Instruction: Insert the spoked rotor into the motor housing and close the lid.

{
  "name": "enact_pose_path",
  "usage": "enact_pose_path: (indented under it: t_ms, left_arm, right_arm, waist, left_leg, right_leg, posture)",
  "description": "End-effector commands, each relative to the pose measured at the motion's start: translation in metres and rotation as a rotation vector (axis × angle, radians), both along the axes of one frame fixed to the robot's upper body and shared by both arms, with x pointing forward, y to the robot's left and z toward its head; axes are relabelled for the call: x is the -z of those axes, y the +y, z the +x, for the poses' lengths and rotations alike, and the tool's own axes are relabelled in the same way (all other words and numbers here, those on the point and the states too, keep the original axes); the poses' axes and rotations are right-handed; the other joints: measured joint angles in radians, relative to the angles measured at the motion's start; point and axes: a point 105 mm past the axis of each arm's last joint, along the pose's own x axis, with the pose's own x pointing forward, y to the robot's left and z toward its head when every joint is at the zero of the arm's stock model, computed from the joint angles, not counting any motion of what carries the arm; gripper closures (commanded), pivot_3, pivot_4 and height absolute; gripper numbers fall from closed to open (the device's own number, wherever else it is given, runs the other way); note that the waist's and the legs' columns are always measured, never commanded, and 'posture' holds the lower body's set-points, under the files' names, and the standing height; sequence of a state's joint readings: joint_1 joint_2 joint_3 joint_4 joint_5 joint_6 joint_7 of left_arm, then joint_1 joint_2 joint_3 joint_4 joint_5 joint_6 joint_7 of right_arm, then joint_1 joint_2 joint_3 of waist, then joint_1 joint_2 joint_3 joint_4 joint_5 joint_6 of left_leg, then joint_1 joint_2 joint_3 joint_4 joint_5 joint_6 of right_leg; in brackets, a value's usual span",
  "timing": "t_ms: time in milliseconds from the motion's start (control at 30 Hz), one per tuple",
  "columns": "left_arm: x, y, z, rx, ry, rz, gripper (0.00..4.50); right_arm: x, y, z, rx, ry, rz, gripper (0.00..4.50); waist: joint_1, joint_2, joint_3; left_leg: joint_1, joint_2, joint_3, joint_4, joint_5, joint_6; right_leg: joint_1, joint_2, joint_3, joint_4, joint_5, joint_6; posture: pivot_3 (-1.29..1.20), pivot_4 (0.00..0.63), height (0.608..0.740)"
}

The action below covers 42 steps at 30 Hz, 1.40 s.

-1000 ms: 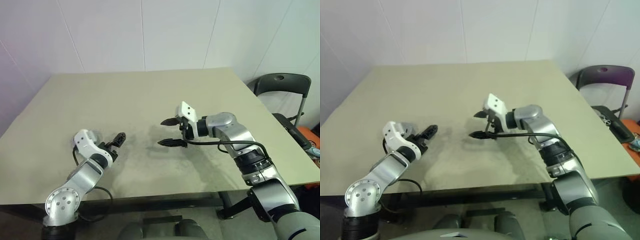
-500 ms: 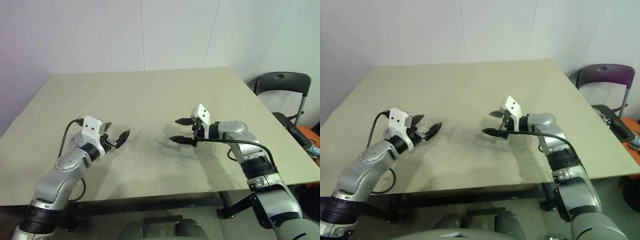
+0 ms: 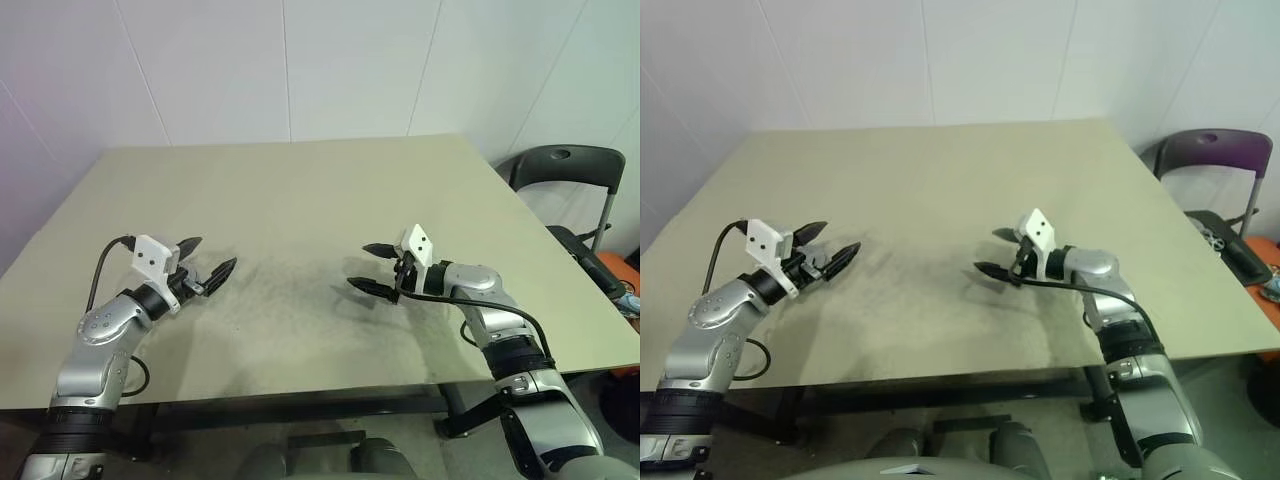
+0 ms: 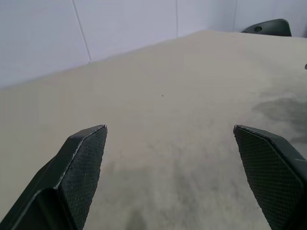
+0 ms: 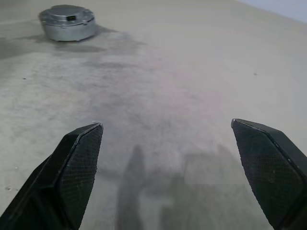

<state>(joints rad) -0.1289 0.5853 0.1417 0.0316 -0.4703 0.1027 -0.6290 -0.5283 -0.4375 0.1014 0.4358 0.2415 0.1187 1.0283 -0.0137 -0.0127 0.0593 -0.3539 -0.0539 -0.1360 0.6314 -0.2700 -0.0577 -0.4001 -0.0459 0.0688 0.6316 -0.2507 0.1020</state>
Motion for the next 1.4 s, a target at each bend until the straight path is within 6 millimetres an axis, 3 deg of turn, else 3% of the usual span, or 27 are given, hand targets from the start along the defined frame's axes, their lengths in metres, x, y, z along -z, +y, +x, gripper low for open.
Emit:
enact_pose_path:
  t_ms: [33, 567, 1400]
  left_arm:
    - [-0.014, 0.006, 0.001, -0.008, -0.054, -0.023, 0.02]
    - [0.003, 0.003, -0.006, 0.008, 0.014, -0.022, 0.02]
    - [0.000, 0.010, 0.001, -0.011, 0.015, -0.025, 0.02]
  right_arm:
    - [-0.015, 0.000, 0.001, -0.002, -0.028, 0.050, 0.00]
    - [-0.014, 0.008, -0.004, -0.009, 0.007, 0.082, 0.00]
    - [-0.025, 0.015, -0.002, -0.019, -0.005, 0.100, 0.00]
  waist:
    - [0.000, 0.000, 0.000]
    - [0.000, 0.001, 0.000]
    - [-0.001, 0.001, -0.001]
  left_leg:
    - [0.000, 0.000, 0.000, 0.000, 0.000, 0.000]
    - [0.000, 0.000, 0.000, 0.000, 0.000, 0.000]
    - [0.001, 0.000, 0.000, 0.001, 0.000, 0.000]
  right_leg:
    - [0.000, 0.000, 0.000, 0.000, 0.000, 0.000]
    - [0.000, 0.000, 0.000, 0.001, 0.000, 0.000]
    - [0.000, 0.000, 0.000, 0.002, 0.000, 0.000]
  posture:
    - [0.00, 0.000, 0.740]
    - [0.00, 0.000, 0.740]
    - [0.00, 0.000, 0.740]
